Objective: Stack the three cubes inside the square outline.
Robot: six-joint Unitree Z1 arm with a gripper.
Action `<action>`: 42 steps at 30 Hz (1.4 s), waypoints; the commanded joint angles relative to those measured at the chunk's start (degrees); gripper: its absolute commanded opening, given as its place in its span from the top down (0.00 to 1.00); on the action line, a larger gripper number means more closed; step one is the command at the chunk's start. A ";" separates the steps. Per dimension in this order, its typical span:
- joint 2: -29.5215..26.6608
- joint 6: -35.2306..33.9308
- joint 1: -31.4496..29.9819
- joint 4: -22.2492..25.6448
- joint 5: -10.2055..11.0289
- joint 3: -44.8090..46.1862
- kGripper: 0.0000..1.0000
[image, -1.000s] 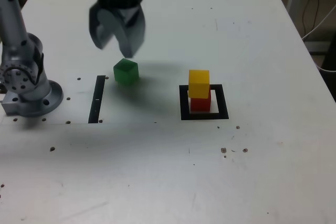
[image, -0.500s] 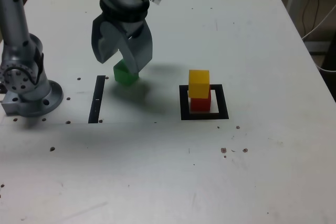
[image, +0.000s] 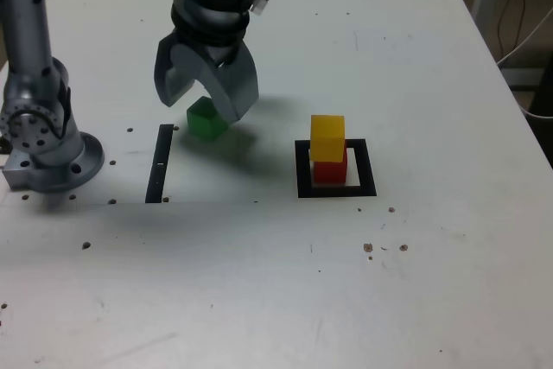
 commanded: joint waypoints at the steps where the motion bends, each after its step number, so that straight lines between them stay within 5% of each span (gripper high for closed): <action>1: 0.28 0.35 0.13 -0.72 0.33 0.31 0.01; 26: -1.40 3.40 -0.28 -6.24 -2.59 4.83 0.06; 42: -4.69 -3.01 -2.86 -11.18 1.90 8.52 0.03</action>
